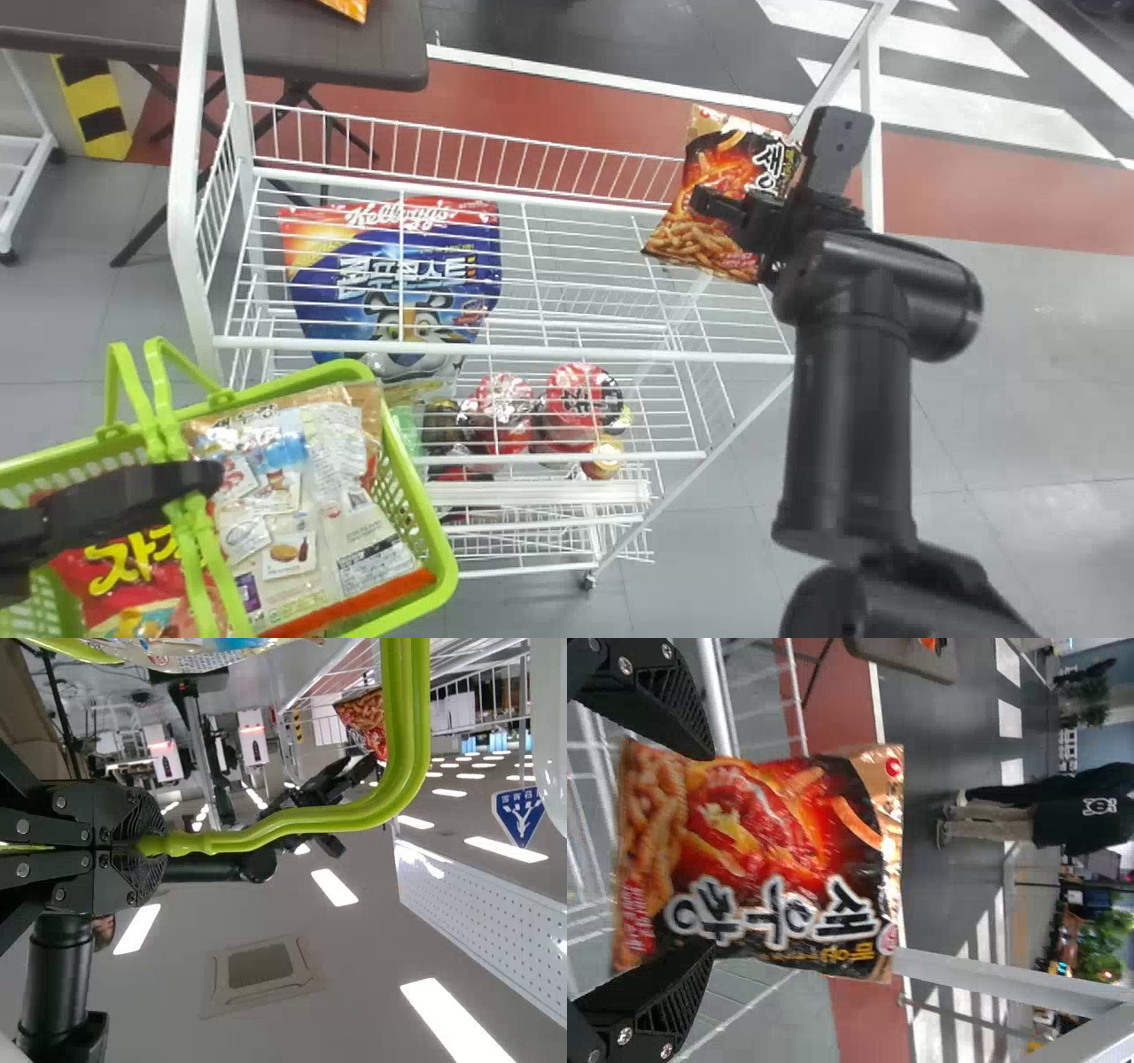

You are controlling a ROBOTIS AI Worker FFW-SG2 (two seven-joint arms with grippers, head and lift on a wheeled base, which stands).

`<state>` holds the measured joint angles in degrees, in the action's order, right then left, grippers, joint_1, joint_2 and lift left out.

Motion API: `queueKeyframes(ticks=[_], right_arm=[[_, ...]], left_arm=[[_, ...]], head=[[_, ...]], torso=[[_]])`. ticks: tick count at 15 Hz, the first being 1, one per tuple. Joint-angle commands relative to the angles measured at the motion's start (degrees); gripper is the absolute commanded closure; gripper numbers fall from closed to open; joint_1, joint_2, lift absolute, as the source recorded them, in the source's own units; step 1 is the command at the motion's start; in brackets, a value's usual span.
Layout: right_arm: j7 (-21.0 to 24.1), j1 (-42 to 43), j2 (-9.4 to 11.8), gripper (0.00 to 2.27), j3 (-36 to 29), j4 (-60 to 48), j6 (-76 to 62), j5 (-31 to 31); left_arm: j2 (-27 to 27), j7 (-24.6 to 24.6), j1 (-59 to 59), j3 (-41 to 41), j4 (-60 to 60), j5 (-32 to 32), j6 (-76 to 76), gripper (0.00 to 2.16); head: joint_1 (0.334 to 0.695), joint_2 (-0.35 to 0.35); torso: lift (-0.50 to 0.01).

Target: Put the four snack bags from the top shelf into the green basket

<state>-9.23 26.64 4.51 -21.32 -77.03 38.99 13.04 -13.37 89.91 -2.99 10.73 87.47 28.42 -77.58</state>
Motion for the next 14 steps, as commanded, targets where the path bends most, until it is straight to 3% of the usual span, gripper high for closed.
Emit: queueKeyframes(ticks=[1, 3, 4, 5, 6, 7, 12, 14], right_arm=[[0.1, 5.2, 0.9, 0.06, -0.1, 10.7, -5.4, 3.5], [1.3, 7.6, 1.0, 0.11, 0.3, 17.2, -8.3, 5.2], [1.3, 8.6, 1.2, 0.33, 0.4, 19.0, -8.4, 5.3], [0.9, 9.0, 1.6, 0.91, 0.6, 19.7, -8.3, 5.4], [1.3, 8.4, 1.5, 1.98, 0.9, 19.6, -8.1, 5.1], [2.4, 7.9, 0.9, 2.26, 0.8, 18.7, -8.1, 4.9], [2.4, 1.7, 0.2, 2.26, 1.1, 5.7, -4.4, -0.1], [1.5, -3.5, 0.2, 2.26, 1.4, -5.7, 2.1, -5.7]], left_arm=[[0.0, 0.7, 0.0, 0.1, -0.9, 0.1, 0.6, 2.15], [0.1, 0.7, 0.0, 0.1, -1.2, 0.1, 0.8, 2.15], [0.0, 0.7, -0.1, 0.2, -1.4, 0.1, 0.8, 2.15], [0.0, 0.7, -0.2, 0.3, -1.7, 0.1, 1.0, 2.15], [0.0, 0.7, -0.3, 0.5, -2.0, 0.1, 1.2, 2.15], [0.0, 0.7, -0.3, 0.7, -2.1, 0.1, 1.2, 2.15], [-0.1, 0.7, -0.5, 1.0, -2.1, 0.3, 1.2, 2.15], [-0.1, 0.7, -0.6, 1.0, -2.2, 0.3, 1.2, 2.15]], head=[[0.695, -0.339], [0.695, -0.337], [0.695, -0.335], [0.695, -0.333], [0.695, -0.326], [0.695, -0.324], [0.695, -0.318], [0.695, -0.319]], torso=[[0.000], [0.000], [0.000], [0.000], [0.000], [0.000], [0.000], [0.000]])
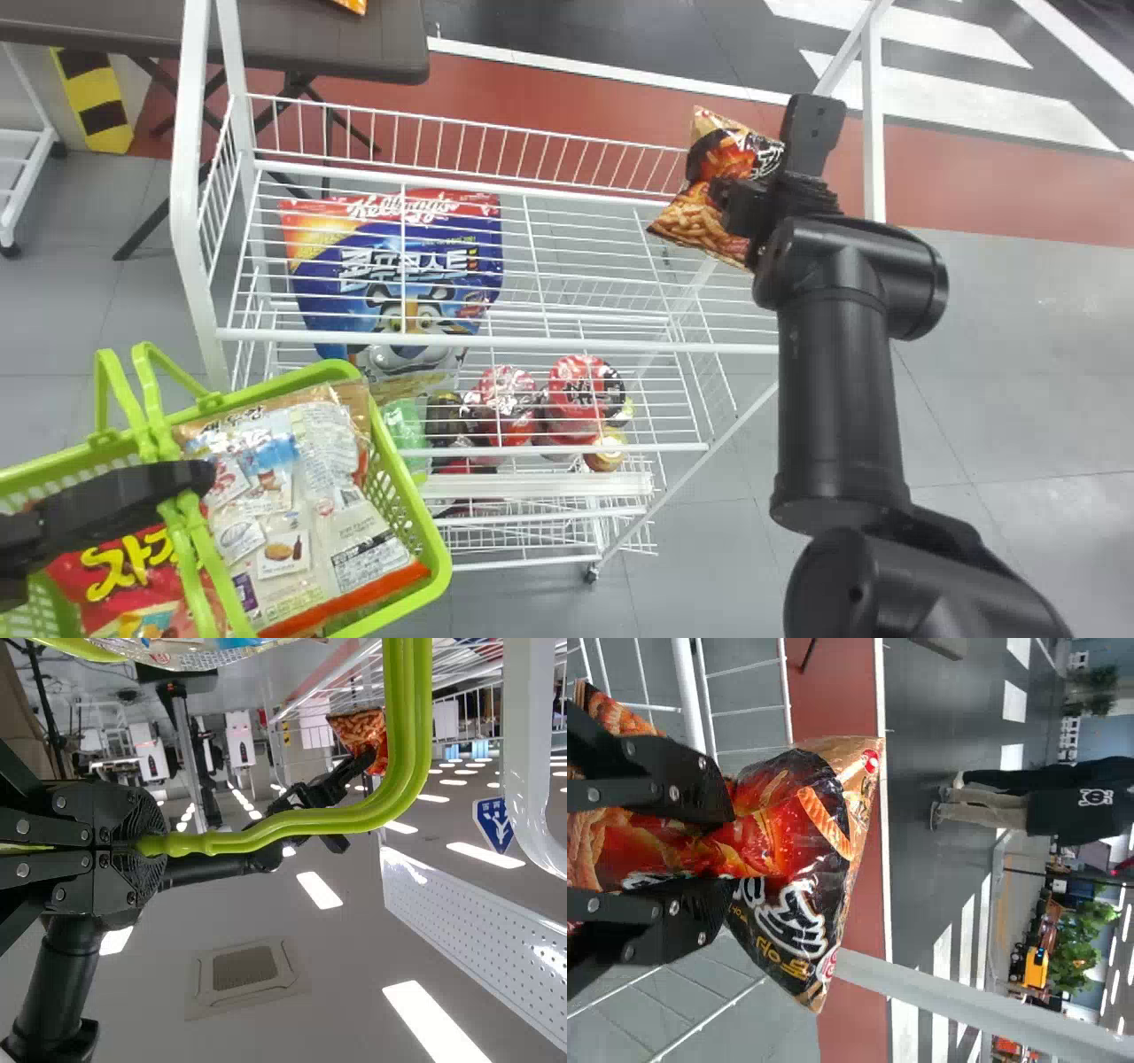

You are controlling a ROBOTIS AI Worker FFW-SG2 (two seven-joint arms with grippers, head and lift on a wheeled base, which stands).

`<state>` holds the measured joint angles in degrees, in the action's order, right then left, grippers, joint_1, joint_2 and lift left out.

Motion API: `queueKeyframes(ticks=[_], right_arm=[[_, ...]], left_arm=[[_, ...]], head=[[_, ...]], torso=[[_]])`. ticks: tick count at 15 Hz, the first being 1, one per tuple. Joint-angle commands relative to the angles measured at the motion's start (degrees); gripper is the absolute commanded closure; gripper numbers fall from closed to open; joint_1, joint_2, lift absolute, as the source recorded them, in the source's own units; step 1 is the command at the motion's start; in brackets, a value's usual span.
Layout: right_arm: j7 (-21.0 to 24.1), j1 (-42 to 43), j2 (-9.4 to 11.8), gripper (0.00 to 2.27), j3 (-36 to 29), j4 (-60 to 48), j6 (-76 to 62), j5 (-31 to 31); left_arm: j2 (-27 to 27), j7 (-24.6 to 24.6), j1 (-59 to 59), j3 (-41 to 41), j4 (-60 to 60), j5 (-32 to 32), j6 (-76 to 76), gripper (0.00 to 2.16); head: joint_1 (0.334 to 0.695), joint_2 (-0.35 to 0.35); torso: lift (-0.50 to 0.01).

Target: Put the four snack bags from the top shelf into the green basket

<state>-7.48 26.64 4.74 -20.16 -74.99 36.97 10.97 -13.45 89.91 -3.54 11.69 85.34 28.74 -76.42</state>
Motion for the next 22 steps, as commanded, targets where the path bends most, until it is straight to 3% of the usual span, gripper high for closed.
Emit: queueKeyframes(ticks=[1, 6, 9, 12, 16, 22], right_arm=[[-0.3, -6.8, 0.0, 2.26, 1.0, -15.1, 9.2, -7.4], [-0.6, -21.0, -0.5, 2.26, 3.4, -47.9, 35.6, -25.1], [-0.3, -26.4, -1.0, 2.26, 7.9, -59.3, 52.3, -33.1], [0.4, -27.1, -1.0, 2.26, 12.8, -61.3, 53.1, -38.4], [0.5, -26.3, -3.0, 2.26, 21.7, -60.6, 53.1, -38.6], [1.2, -26.6, -4.4, 2.26, 29.0, -56.8, 53.1, -39.4]], left_arm=[[0.0, 0.7, 0.0, 0.1, -0.1, 0.0, 0.2, 2.15], [0.4, 0.7, 0.4, -0.1, -0.1, -0.2, 0.2, 2.15], [0.5, 0.7, 0.7, -0.2, -0.1, -0.3, 0.0, 2.15], [0.5, 0.7, 1.5, -0.2, -0.1, -0.4, 0.0, 2.15], [1.8, 0.7, 4.0, -1.3, -0.9, -1.5, 0.0, 2.15], [3.1, 0.7, 8.9, -2.7, -4.0, -2.7, 0.0, 2.15]], head=[[0.695, -0.320], [0.695, -0.281], [0.695, -0.188], [0.695, -0.101], [0.695, 0.046], [0.695, 0.134]], torso=[[0.000], [0.000], [0.000], [0.000], [0.000], [0.000]])
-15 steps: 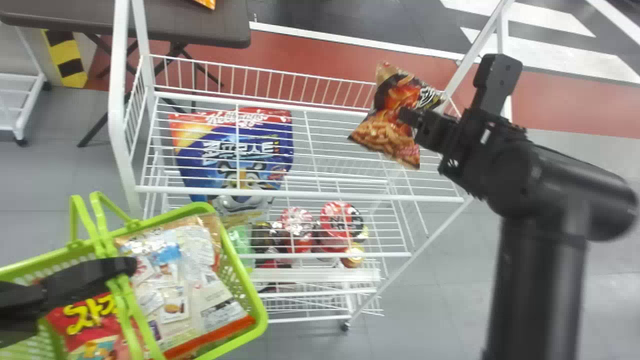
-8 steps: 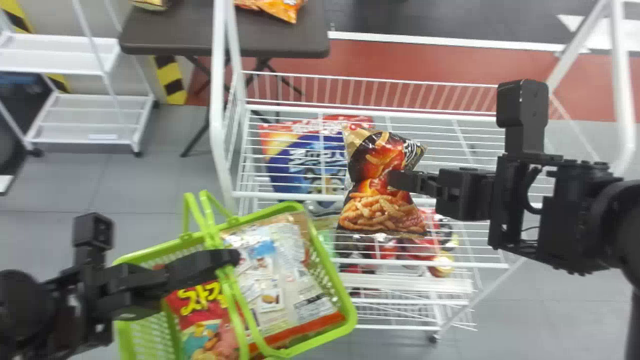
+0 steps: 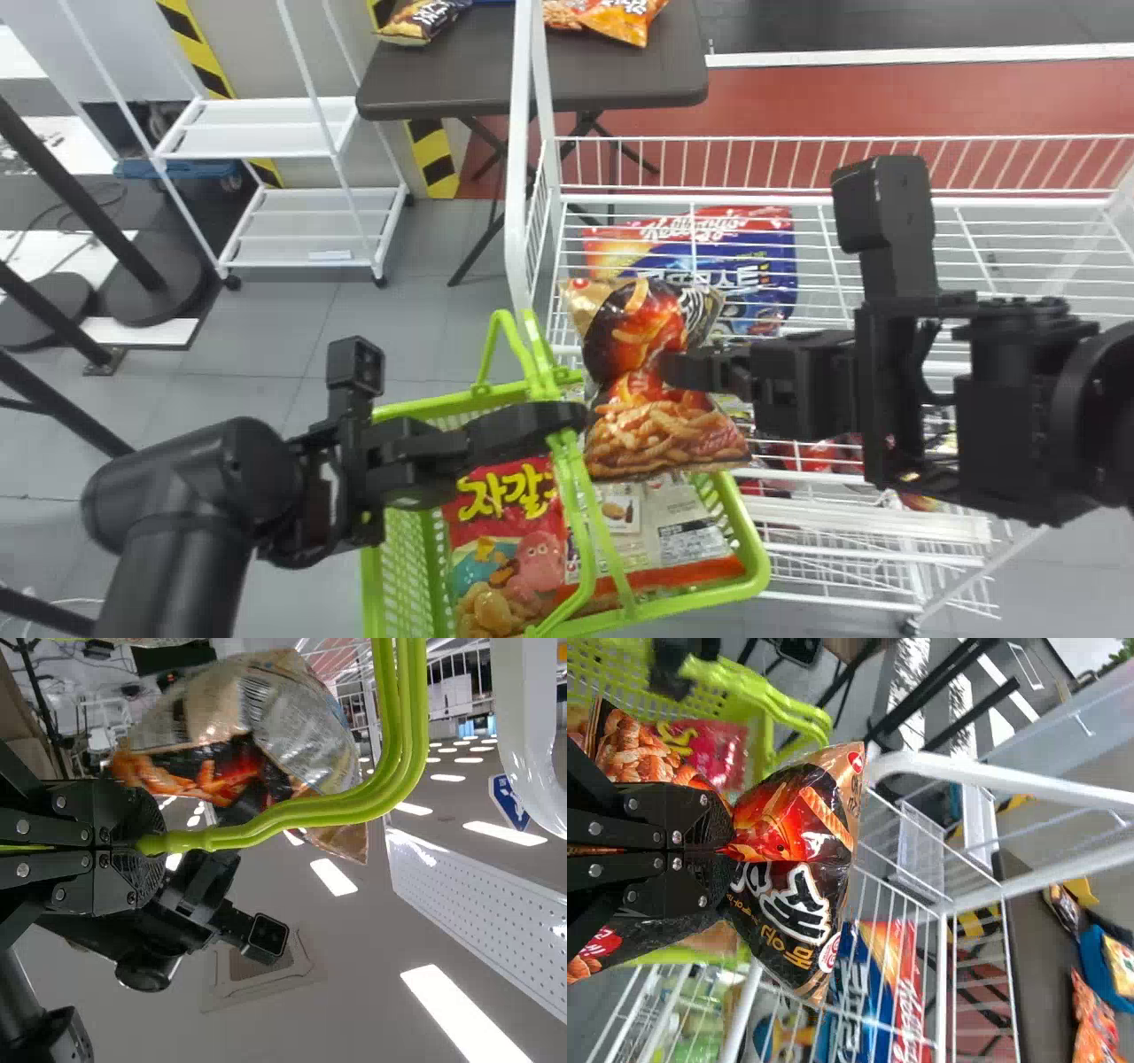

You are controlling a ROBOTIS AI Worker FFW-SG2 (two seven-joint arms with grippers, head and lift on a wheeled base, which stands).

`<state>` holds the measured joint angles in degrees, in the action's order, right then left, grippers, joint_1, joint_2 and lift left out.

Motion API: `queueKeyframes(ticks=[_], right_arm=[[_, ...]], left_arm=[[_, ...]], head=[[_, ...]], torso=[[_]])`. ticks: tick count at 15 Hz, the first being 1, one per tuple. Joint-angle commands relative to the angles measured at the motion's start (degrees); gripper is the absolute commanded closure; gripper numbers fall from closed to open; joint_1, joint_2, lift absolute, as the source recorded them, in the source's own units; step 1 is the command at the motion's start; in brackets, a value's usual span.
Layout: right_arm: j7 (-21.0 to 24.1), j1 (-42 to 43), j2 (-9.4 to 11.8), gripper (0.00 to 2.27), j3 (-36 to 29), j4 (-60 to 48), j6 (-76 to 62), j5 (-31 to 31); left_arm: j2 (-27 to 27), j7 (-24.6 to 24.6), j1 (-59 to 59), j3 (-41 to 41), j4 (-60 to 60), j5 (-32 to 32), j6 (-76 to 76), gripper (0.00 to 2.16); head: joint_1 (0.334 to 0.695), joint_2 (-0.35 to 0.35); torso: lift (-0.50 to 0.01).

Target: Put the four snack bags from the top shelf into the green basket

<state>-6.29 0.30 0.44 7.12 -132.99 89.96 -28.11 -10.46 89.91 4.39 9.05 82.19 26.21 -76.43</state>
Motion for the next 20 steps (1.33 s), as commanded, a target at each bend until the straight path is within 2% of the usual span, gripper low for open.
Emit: queueKeyframes(ticks=[1, 7, 8, 9, 10, 11, 14, 18, 19, 20], right_arm=[[0.1, -0.2, -0.4, 2.26, 2.6, 2.6, 0.1, -0.5], [0.0, 2.2, -0.5, 2.25, 5.4, 12.8, 0.1, -4.9], [0.0, 2.5, -0.5, 2.22, 5.4, 14.0, 0.1, -6.2], [0.0, 2.7, -0.5, 2.00, 5.4, 14.6, 0.1, -6.2], [0.0, 3.0, -0.5, 1.20, 5.0, 15.2, 0.1, -6.2], [-0.1, 2.9, -0.5, 0.06, 4.0, 15.3, 0.1, -6.1], [-0.6, 2.3, -0.5, 0.01, -3.8, 14.1, 0.1, -11.7], [-0.9, 2.0, -0.5, 0.02, -17.5, 9.9, 0.1, -18.3], [-1.4, 1.8, -0.5, 0.02, -19.7, 9.1, 0.1, -18.3], [-2.4, 1.4, 0.1, 0.02, -20.7, 6.4, 0.1, -14.3]], left_arm=[[0.1, 0.7, 1.4, -0.1, -1.3, -0.2, 0.0, 2.15], [0.5, 0.7, 1.9, -0.1, -1.6, -0.1, -0.2, 2.15], [0.5, 0.7, 1.9, 0.2, -1.5, -0.1, -0.2, 2.15], [0.5, 0.7, 1.9, 0.4, -1.5, -0.1, -0.2, 2.15], [0.4, 0.7, 1.9, 0.4, -1.5, -0.1, -0.2, 2.15], [0.4, 0.7, 1.9, 0.4, -1.6, -0.1, -0.2, 2.15], [0.3, 0.7, 1.9, 0.8, -1.8, -0.2, -0.2, 2.15], [0.0, 0.7, 1.9, 1.2, -2.2, -0.3, -0.2, 2.15], [-0.1, 0.7, 1.9, 1.4, -2.3, -0.2, -0.2, 2.15], [-0.1, 0.7, 1.7, 1.9, -2.3, -0.2, -0.2, 2.15]], head=[[0.695, 0.146], [0.695, 0.211], [0.695, 0.217], [0.695, 0.223], [0.695, 0.235], [0.695, 0.237], [0.695, 0.227], [0.695, 0.163], [0.695, 0.123], [0.695, 0.101]], torso=[[0.000], [0.000], [0.000], [0.000], [0.000], [0.000], [0.000], [0.000], [0.000], [0.000]])
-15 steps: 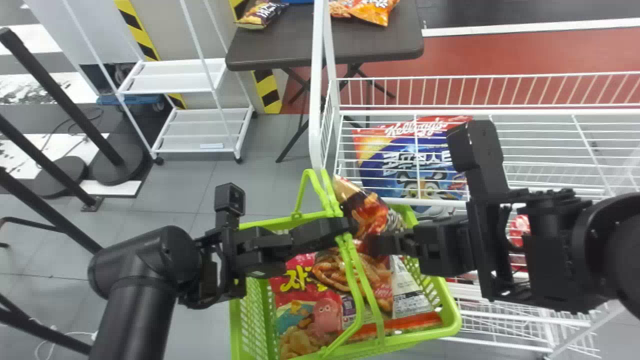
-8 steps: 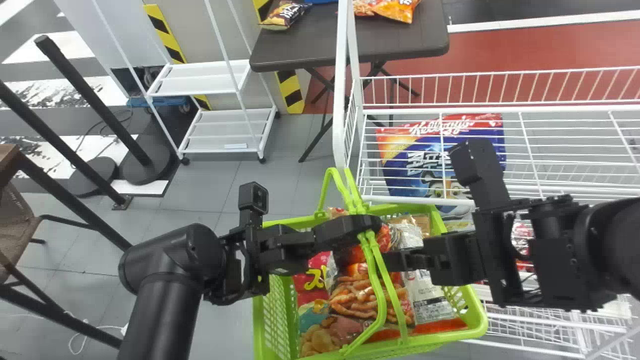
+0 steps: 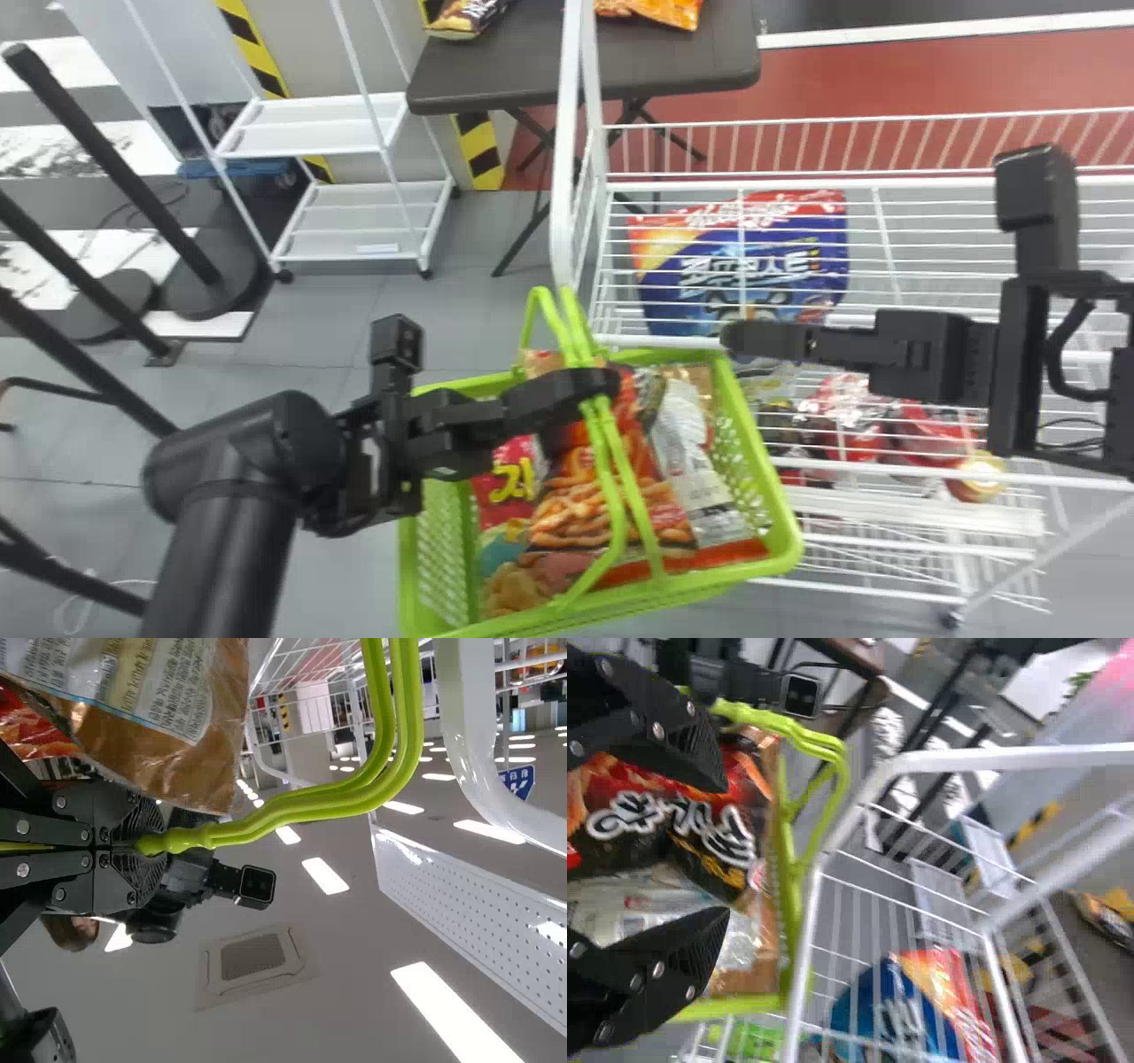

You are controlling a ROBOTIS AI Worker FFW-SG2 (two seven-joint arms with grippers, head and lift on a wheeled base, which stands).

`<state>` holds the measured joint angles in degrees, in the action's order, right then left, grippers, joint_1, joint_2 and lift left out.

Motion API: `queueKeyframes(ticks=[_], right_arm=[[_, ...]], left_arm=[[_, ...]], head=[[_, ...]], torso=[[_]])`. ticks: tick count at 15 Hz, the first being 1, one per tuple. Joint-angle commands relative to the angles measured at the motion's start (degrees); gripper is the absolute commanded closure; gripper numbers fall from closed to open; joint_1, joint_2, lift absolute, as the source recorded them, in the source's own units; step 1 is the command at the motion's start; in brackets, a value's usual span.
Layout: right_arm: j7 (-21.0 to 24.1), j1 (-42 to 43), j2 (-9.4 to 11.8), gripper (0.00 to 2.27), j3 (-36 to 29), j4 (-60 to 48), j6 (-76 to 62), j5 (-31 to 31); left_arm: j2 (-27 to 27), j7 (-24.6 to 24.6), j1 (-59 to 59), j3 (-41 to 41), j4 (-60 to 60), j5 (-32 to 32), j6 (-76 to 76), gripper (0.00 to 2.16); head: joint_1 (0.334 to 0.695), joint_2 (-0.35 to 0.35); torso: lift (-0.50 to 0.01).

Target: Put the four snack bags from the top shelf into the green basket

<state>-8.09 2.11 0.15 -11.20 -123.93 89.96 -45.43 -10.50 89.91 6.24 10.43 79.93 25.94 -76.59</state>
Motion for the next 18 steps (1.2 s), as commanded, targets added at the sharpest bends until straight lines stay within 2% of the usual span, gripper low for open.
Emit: queueKeyframes(ticks=[1, 3, 4, 5, 6, 10, 14, 18], right_arm=[[-3.4, -1.7, 0.6, 0.02, -2.6, -3.7, 0.1, 9.8], [-5.4, -5.0, 0.7, 0.02, -2.3, -3.5, 0.1, 19.1], [-6.3, -7.6, 0.7, 0.02, -1.1, -2.6, 0.1, 24.7], [-6.5, -9.8, 0.6, 0.02, 0.5, -1.4, -7.9, 29.5], [-6.5, -12.5, 0.5, 0.02, 2.1, 0.8, -22.0, 33.7], [-7.7, -18.7, -0.2, 0.02, 2.1, 8.2, -61.0, 37.7], [-6.9, -21.4, -0.2, 0.03, 2.9, 14.1, -78.7, 43.0], [-6.4, -23.2, -0.2, 0.03, 3.0, 16.2, -84.0, 44.1]], left_arm=[[-0.1, 0.7, -0.3, 0.9, 0.0, 0.2, 0.0, 2.15], [-0.2, 0.7, -1.2, 1.3, 0.4, 0.5, -0.9, 2.15], [-0.4, 0.7, -1.9, 1.5, 0.6, 0.6, -1.2, 2.15], [-0.6, 0.7, -2.4, 1.6, 0.7, 0.8, -1.2, 2.15], [-0.8, 0.7, -3.1, 1.7, 0.8, 1.5, -1.2, 2.15], [-1.5, 0.7, -5.2, 2.6, 2.1, 2.2, -1.9, 2.15], [-2.2, 0.7, -7.0, 3.2, 3.5, 3.1, -2.5, 2.15], [-2.6, 0.7, -9.0, 3.4, 6.3, 4.5, -4.1, 2.15]], head=[[0.695, 0.081], [0.695, 0.046], [0.695, 0.004], [0.695, -0.016], [0.695, -0.032], [0.695, -0.105], [0.695, -0.129], [0.695, -0.138]], torso=[[0.000], [0.000], [0.000], [0.000], [0.000], [0.000], [0.000], [0.000]])
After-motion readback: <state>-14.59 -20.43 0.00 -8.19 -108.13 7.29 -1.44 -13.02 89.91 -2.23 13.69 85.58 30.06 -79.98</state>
